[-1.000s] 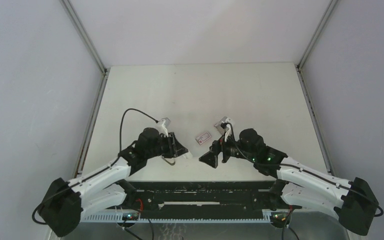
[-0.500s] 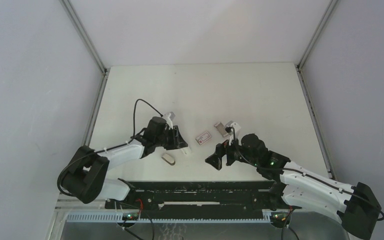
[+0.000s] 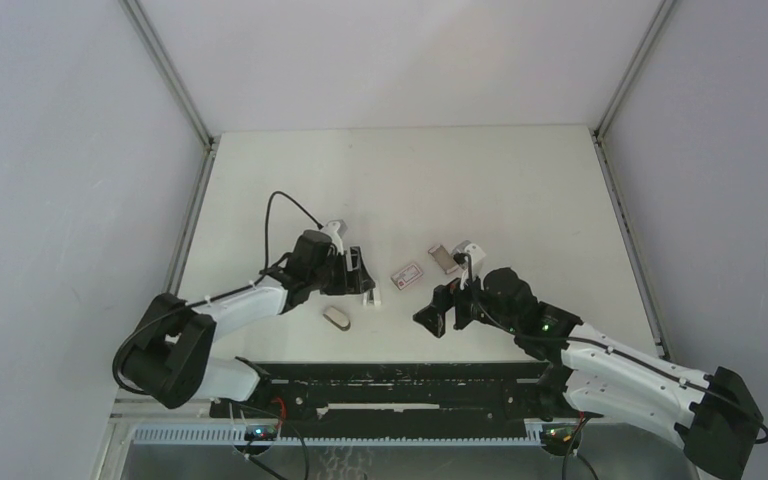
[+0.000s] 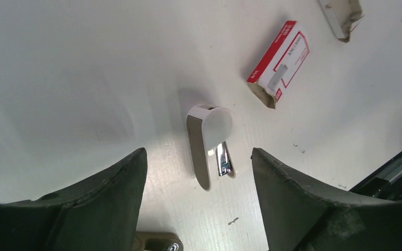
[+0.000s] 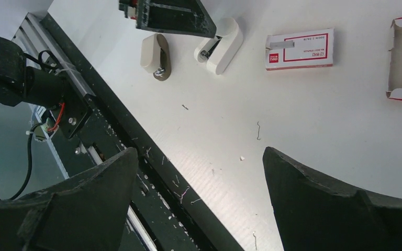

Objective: Load the staples into the stapler

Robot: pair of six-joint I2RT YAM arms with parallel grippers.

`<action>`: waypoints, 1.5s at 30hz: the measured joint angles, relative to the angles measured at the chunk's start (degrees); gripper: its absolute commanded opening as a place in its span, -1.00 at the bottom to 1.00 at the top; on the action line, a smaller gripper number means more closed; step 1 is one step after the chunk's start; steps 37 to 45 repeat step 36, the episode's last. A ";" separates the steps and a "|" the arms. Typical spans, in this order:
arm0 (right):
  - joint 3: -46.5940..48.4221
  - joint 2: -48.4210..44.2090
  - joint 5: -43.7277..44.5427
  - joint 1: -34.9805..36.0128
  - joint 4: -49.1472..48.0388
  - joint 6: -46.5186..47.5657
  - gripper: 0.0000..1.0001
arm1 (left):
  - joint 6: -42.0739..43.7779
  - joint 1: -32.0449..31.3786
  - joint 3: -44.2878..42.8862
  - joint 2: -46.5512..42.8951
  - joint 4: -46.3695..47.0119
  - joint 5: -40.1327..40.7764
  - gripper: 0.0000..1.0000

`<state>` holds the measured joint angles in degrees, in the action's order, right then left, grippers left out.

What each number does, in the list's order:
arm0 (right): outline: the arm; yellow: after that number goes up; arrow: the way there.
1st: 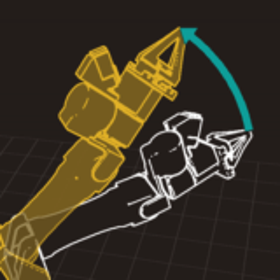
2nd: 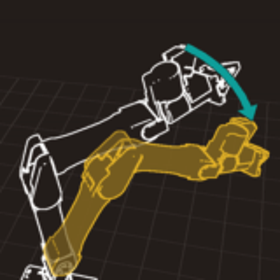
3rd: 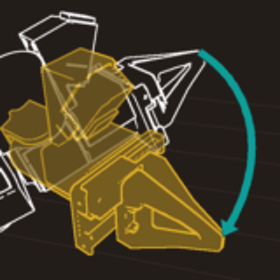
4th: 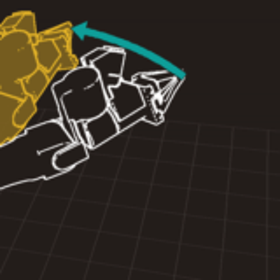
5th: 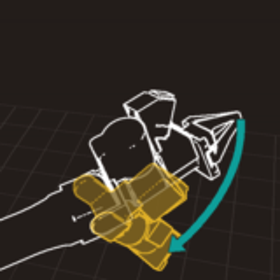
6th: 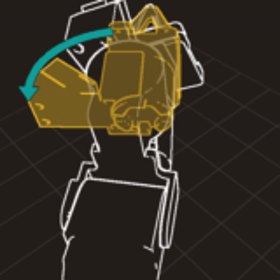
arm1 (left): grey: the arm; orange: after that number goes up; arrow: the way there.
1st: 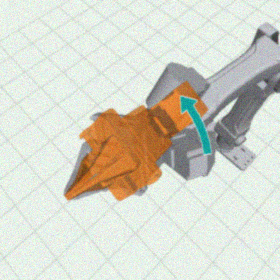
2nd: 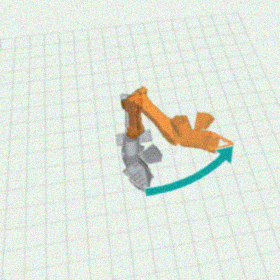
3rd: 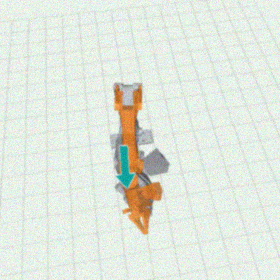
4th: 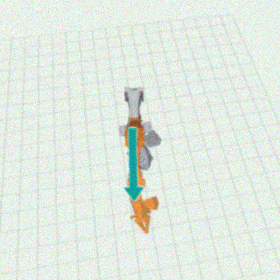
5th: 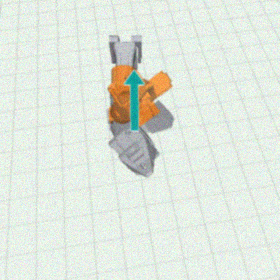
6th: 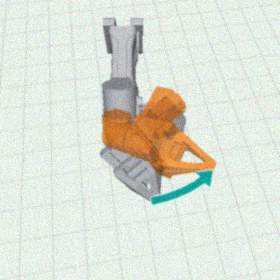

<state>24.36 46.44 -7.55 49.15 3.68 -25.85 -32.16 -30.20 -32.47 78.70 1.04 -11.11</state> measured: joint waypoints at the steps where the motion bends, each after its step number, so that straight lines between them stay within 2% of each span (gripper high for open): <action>1: 0.00 0.07 0.15 0.00 0.00 0.11 0.76 | 0.35 0.00 0.00 -0.70 -0.26 0.48 0.56; 8: 1.97 4.44 3.56 -0.72 1.53 0.83 0.78 | 3.41 0.33 -0.96 -6.82 -1.09 3.10 0.61; 11: 5.07 8.02 4.33 -4.37 2.01 1.09 0.77 | 4.44 3.56 -3.43 -8.17 -1.62 3.52 0.61; 14: 6.47 9.60 4.04 -12.17 1.55 1.11 0.77 | 4.74 10.84 -4.42 -10.27 -0.81 4.11 0.64; 18: 6.27 8.20 4.09 -27.80 1.38 1.57 0.77 | 4.28 25.79 -1.81 -18.45 1.66 6.40 0.80; 20: 5.14 5.03 4.79 -34.62 0.31 1.99 0.77 | 4.24 32.44 2.25 -25.68 3.96 11.02 0.83; 22: 2.21 -0.02 7.32 -40.37 -2.32 2.84 0.78 | 4.92 35.15 6.67 -31.85 6.58 16.96 0.83; 24: -2.19 -5.31 10.71 -43.65 -6.14 4.02 0.79 | 6.71 35.32 11.93 -35.82 10.47 22.29 0.84; 27: -10.32 -10.23 14.29 -45.09 -13.86 7.13 0.79 | 10.16 35.19 17.90 -34.99 16.98 27.78 0.81; 32: -21.51 -6.58 17.90 -45.33 -26.36 12.15 0.78 | 15.28 34.88 20.70 -26.73 25.46 31.36 0.78; 36: -22.51 0.39 19.71 -45.33 -32.83 14.53 0.78 | 18.45 34.53 20.76 -23.37 32.89 32.57 0.77; 45: -22.51 0.39 19.71 -45.33 -32.83 14.53 0.78 | 18.45 34.53 20.76 -23.37 32.89 32.57 0.77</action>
